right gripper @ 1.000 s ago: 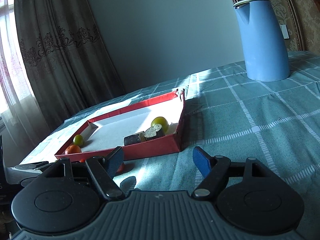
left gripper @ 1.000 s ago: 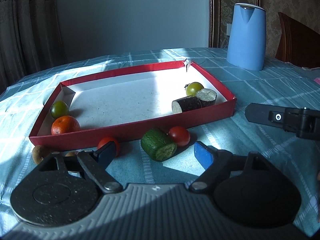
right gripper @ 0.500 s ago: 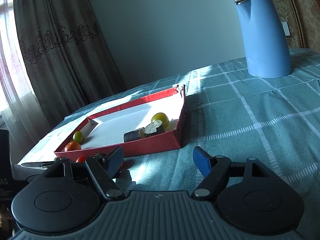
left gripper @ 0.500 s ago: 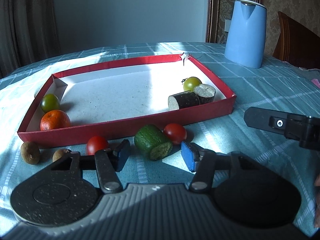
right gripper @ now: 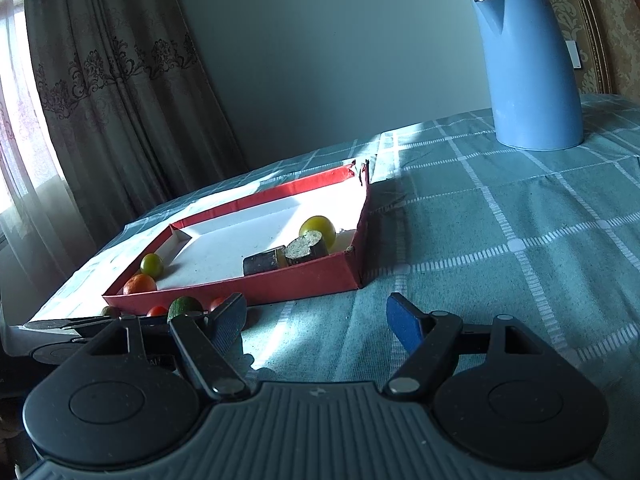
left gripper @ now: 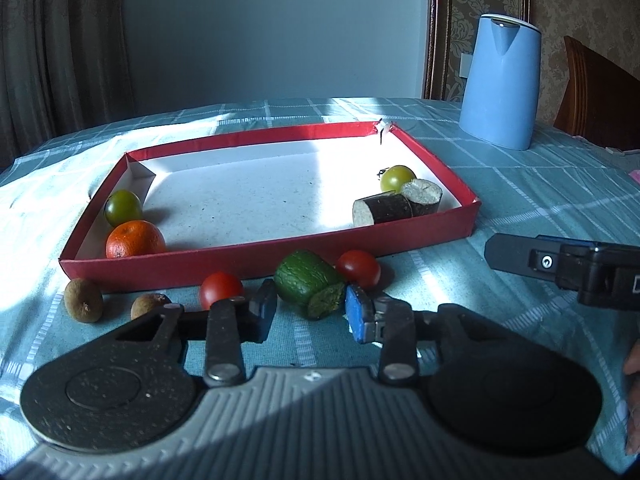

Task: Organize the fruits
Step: 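Close the left gripper on the cucumber piece and lift it, then carry the cucumber piece into the tray and open the left gripper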

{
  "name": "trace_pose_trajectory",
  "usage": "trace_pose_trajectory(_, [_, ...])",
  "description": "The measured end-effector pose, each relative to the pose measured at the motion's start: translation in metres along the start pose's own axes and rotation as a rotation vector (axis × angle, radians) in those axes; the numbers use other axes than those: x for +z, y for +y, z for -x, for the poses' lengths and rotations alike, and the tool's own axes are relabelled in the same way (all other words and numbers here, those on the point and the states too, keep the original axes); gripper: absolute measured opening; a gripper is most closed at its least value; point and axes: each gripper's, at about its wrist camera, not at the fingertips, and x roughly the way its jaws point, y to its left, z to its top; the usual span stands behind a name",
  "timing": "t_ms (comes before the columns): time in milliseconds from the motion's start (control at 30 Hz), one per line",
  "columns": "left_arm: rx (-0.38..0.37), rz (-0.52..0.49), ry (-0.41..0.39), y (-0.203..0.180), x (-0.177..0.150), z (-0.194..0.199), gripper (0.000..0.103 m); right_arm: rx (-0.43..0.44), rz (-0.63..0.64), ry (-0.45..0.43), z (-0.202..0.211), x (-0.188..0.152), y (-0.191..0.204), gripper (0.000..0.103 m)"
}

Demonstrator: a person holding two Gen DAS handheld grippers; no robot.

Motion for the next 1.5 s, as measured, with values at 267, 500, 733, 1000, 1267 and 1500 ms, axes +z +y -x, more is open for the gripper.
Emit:
trace_pose_trajectory(267, [0.095, 0.021, -0.07, 0.017, 0.001, 0.024, 0.034, -0.05, 0.067, 0.086, -0.013, -0.002, 0.011, 0.084])
trace_pose_trajectory(500, [0.147, 0.044, -0.13, 0.03, 0.011, 0.039, 0.034, -0.099, 0.158, 0.141, -0.022, -0.006, 0.024, 0.091])
trace_pose_trajectory(733, [0.235, 0.029, -0.166, 0.04, 0.032, 0.039, 0.034, -0.1, 0.161, 0.146, -0.022, -0.006, 0.024, 0.091])
trace_pose_trajectory(1000, [0.336, 0.028, -0.151, 0.048, 0.056, 0.007, 0.034, -0.1, 0.162, 0.147, -0.023, -0.006, 0.024, 0.091])
trace_pose_trajectory(1267, [0.352, 0.06, -0.109, 0.059, 0.061, -0.021, 0.034, -0.089, 0.15, 0.144, -0.022, -0.005, 0.022, 0.092])
trace_pose_trajectory(1500, [0.351, 0.065, -0.077, 0.063, 0.056, -0.032, 0.034, -0.085, 0.144, 0.142, -0.022, -0.005, 0.022, 0.092])
